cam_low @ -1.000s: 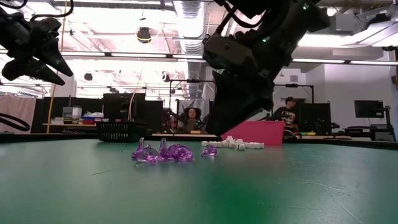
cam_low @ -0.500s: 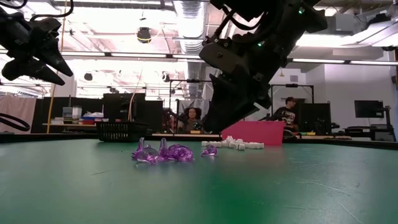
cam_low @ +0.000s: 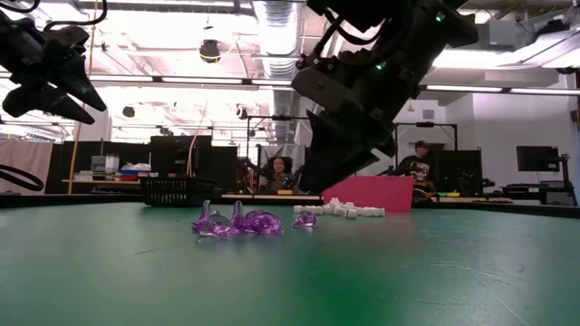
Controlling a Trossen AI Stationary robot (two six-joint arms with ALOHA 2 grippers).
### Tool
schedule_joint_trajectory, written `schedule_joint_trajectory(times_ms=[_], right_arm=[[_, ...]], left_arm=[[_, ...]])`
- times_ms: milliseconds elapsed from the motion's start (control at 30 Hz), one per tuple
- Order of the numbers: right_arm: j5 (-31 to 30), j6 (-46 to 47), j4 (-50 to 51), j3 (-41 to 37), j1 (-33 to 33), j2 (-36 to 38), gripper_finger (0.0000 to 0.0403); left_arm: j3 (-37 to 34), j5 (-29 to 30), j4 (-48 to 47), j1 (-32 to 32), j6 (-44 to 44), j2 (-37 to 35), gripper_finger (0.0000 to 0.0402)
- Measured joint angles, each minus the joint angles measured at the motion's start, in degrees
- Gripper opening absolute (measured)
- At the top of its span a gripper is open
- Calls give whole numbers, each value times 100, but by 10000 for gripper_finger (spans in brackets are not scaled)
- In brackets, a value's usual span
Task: Sort Halloween decoration
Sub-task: Put the pink witch hat toy into the orange bin
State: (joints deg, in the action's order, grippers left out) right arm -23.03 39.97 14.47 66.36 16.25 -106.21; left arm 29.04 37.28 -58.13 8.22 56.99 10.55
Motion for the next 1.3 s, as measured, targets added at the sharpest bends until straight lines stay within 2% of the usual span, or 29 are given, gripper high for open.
schedule_joint_trajectory(times_ms=[1300], right_arm=[[62, -144, 41, -17, 22, -192, 155]], left_arm=[[0, -85, 0, 1, -68, 0, 183]])
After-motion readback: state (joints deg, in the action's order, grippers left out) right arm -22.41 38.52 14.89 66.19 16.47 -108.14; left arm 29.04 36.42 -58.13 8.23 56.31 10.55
